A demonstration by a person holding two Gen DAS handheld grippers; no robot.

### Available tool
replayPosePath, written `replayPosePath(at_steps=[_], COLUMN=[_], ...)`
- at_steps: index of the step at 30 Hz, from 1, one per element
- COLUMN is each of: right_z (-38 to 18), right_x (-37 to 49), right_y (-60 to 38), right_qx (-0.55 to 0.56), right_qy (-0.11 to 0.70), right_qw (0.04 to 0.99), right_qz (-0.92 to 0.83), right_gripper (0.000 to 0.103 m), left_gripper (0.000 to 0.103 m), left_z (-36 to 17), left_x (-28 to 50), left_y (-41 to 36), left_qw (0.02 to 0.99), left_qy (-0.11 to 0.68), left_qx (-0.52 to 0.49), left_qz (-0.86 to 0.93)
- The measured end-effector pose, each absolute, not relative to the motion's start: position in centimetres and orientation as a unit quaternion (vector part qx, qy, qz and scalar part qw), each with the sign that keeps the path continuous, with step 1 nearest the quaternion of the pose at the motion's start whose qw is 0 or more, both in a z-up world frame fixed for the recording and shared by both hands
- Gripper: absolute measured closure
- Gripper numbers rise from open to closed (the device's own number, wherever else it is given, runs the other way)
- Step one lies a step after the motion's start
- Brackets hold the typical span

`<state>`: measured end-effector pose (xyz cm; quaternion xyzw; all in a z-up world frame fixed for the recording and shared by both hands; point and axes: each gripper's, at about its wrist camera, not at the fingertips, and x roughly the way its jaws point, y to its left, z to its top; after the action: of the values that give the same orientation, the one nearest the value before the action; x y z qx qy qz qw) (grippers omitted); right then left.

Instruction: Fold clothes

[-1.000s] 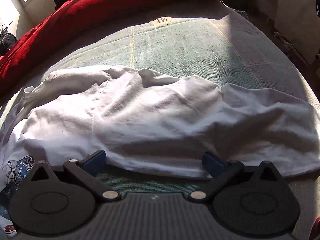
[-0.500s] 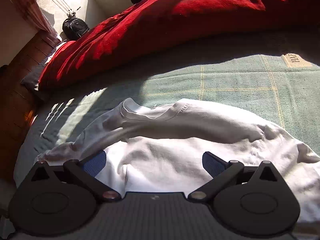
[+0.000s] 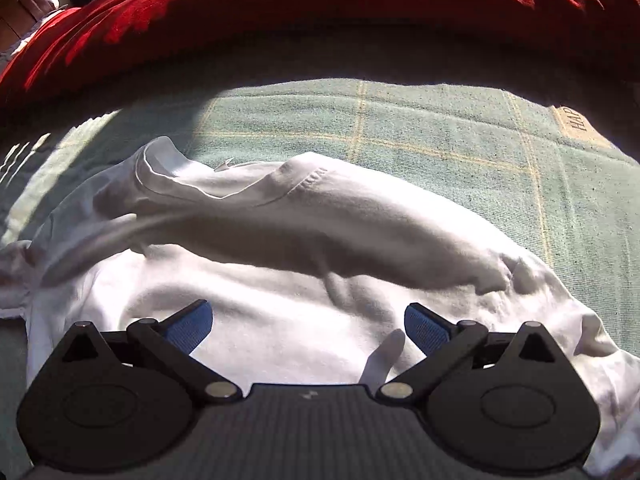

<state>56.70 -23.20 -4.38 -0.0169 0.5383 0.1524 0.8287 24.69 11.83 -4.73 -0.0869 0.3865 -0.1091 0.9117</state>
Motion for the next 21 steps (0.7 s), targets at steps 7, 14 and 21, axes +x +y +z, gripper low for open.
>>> replayPosePath(at_steps=[7,14,21], right_z=[2.4,2.9,-0.9], right_x=[47.7,35.0,26.5], right_y=[-27.0,-25.9,-25.3], right_qx=[-0.048,-0.037,0.006], right_qy=[0.484,0.458,0.452], right_qw=[0.858,0.854,0.857], right_qz=[0.165,0.243,0.247], right_gripper=[0.000,0.000,0.000], left_gripper=[0.016,0.016,0.016], left_z=[-4.6,-4.2,-4.8], left_x=[23.0,20.8,19.2], left_y=[9.5,6.2,2.6], left_qw=[0.904,0.896,0.914], left_qy=[0.399,0.406,0.366], left_qx=[-0.060,-0.026,0.067], left_qz=[-0.139,-0.179,-0.162])
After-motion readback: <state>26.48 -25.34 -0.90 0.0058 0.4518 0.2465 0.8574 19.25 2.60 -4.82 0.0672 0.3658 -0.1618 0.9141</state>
